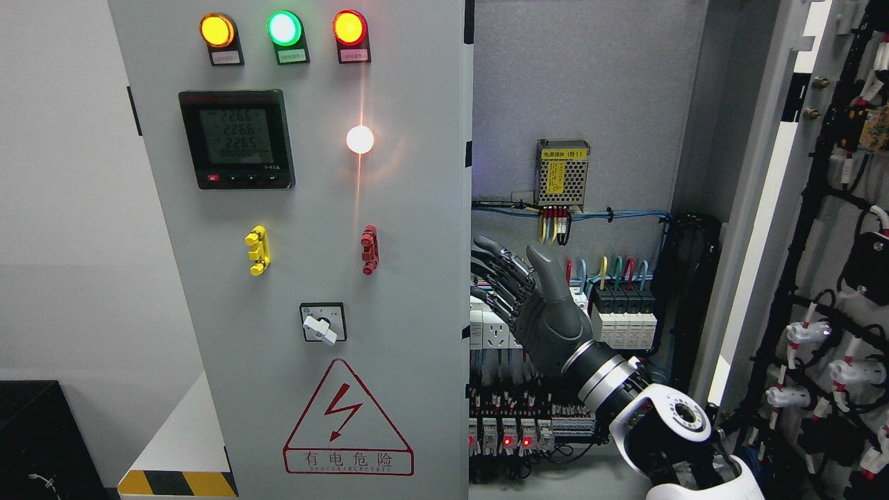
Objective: Open door with both hands
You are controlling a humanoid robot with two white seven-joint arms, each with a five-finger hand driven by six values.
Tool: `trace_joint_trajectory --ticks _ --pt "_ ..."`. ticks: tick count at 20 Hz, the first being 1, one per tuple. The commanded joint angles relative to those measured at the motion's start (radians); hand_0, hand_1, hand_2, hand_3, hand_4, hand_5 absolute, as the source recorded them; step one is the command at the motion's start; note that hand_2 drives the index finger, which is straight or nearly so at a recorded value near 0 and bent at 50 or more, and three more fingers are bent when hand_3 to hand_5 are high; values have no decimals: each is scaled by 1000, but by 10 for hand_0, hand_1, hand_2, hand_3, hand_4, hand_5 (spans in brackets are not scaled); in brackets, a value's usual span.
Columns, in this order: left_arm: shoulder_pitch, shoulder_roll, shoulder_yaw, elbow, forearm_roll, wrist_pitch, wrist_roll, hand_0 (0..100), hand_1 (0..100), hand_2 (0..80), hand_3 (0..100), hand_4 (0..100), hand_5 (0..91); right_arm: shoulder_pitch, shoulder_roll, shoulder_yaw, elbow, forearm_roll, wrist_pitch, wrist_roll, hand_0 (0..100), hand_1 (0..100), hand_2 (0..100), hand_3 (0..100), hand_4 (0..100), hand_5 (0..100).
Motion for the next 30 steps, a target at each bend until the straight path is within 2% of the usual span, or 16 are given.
trace_joint_trajectory --ticks 1,4,6,21,25,30 --pt "8 0 25 0 0 1 0 0 0 0 0 0 0 -28 -18 -4 81 -45 1 10 191 0 0 0 0 0" --pt "8 0 25 0 0 1 0 0 0 0 0 0 0 -37 -29 -4 90 -59 1 73 191 0 0 0 0 0" --pt "8 0 25 0 0 1 0 0 0 0 0 0 0 -45 -37 -5 97 -59 1 96 191 0 0 0 0 0" --pt "8 0 25 0 0 1 0 0 0 0 0 0 0 -72 -40 4 125 -88 17 102 191 0 0 0 0 0" --pt "8 0 25 0 0 1 0 0 0 0 0 0 0 -72 -40 5 125 -89 19 153 191 0 0 0 0 0" --pt "8 0 25 0 0 1 0 0 0 0 0 0 0 -74 -40 7 121 -89 19 167 191 0 0 0 0 0"
